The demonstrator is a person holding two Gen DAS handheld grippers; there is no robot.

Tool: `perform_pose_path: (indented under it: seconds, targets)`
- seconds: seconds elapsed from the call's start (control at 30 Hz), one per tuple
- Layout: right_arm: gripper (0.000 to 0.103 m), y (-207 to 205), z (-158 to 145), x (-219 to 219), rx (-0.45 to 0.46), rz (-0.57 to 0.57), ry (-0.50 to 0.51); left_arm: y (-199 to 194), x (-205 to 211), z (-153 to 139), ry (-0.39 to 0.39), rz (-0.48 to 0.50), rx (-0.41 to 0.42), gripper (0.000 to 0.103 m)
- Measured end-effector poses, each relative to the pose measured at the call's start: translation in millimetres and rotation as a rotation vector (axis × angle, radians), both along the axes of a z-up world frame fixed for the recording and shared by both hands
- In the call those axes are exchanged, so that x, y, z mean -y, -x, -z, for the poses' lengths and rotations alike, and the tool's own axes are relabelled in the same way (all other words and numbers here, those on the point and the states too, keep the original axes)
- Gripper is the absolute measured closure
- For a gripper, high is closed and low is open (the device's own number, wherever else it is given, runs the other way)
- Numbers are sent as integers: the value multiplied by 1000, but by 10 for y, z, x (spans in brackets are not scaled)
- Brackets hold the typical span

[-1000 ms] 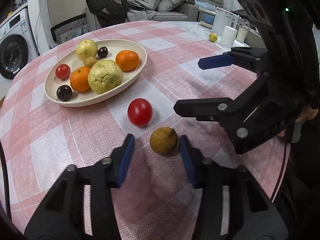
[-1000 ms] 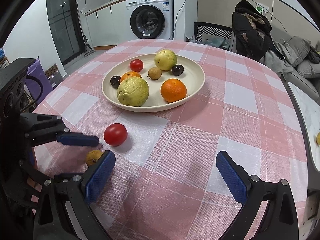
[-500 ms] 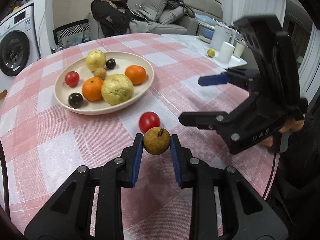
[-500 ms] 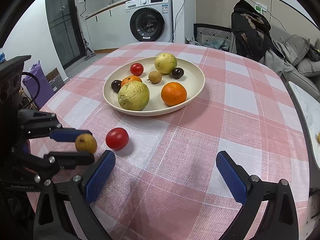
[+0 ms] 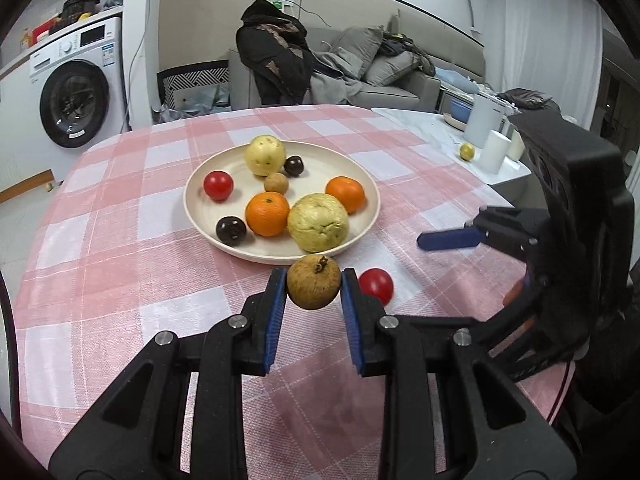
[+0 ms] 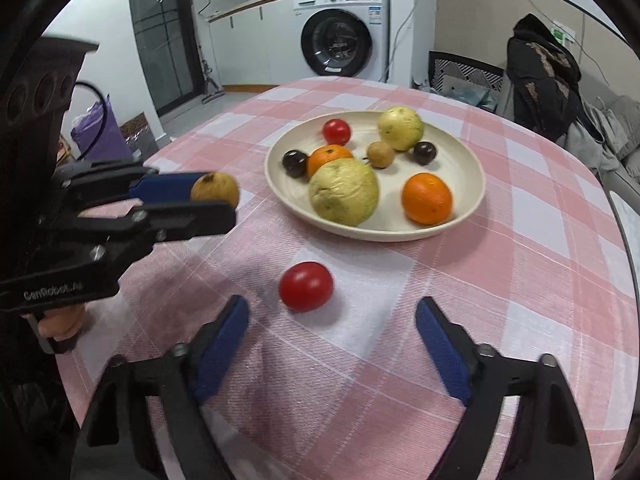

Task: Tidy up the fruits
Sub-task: 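Grasp the brown pear with the left tool while the right tool grasps the red tomato, then lift and carry the pear and tomato over the plate with both tools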

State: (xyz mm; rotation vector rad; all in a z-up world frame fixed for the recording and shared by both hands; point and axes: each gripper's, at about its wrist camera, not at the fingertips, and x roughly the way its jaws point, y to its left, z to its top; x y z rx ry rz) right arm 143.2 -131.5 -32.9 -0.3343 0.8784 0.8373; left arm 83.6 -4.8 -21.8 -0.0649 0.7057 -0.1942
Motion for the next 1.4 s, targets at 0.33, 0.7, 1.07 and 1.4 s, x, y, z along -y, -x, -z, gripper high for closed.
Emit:
perform_pose_path:
  seconds: [0.33, 0.7, 1.07, 1.4]
  targets:
    - [44, -31, 108, -211, -15, -33, 31, -40, -79, 56, -12, -43, 14, 78]
    - [66, -12, 102, -261, 16, -42, 45, -59, -82, 72, -14, -47, 9, 78]
    - [71, -9, -33, -170, 45, -24, -5, -93, -104, 64, -13, -67, 22, 78]
    - [71, -247, -351, 95, 90, 100, -155, -112, -145, -111, -16, -86, 62, 79]
